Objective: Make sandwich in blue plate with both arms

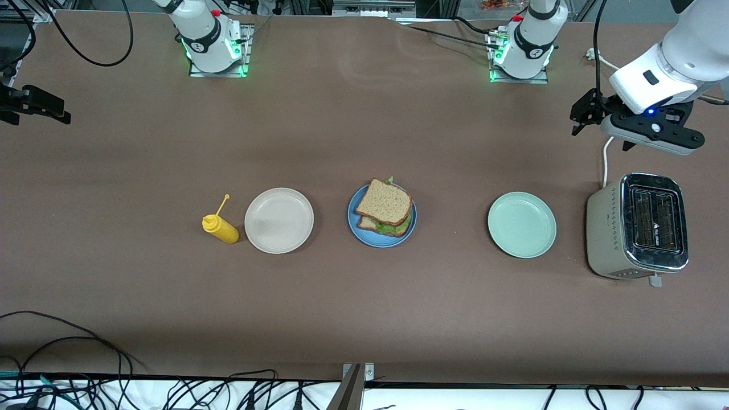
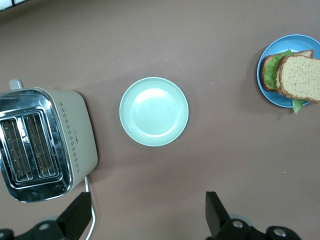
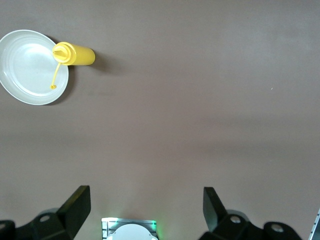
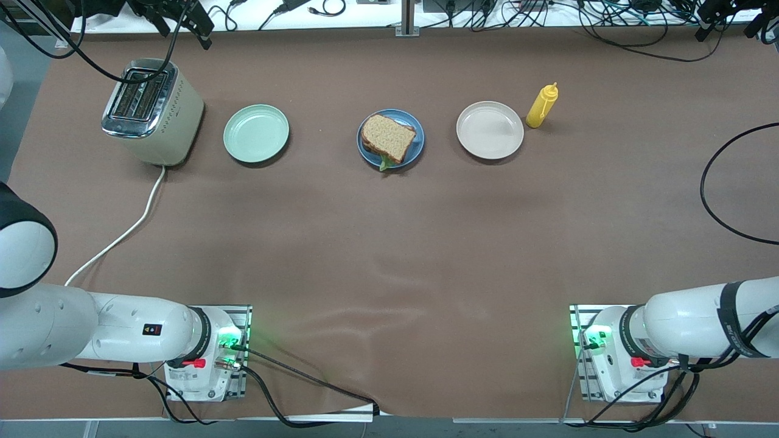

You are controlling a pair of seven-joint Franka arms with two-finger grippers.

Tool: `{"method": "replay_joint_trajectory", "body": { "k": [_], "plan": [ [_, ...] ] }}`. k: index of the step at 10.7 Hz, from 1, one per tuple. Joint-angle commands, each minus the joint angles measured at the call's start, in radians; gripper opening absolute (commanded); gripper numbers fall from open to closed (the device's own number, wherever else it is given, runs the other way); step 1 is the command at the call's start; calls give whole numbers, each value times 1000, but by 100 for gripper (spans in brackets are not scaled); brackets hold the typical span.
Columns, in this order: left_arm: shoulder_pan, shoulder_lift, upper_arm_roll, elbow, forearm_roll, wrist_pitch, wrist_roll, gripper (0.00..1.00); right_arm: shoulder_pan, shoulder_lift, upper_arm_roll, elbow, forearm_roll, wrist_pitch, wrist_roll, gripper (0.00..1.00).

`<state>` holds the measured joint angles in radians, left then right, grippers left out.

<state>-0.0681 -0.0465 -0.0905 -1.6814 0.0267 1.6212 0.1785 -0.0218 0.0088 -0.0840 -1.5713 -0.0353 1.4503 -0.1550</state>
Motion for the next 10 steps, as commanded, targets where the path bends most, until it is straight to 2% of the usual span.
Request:
{"method": "replay_joint_trajectory", "body": {
  "k": [1,10],
  "plan": [
    [-19,-23,20,-17,12,-30,-19,100,-1,8,-3,23,12,-13,3,100],
    [28,-10,18,-9,-34,-37,-14,100,-1,8,-2,23,11,-13,3,100]
  ]
}}
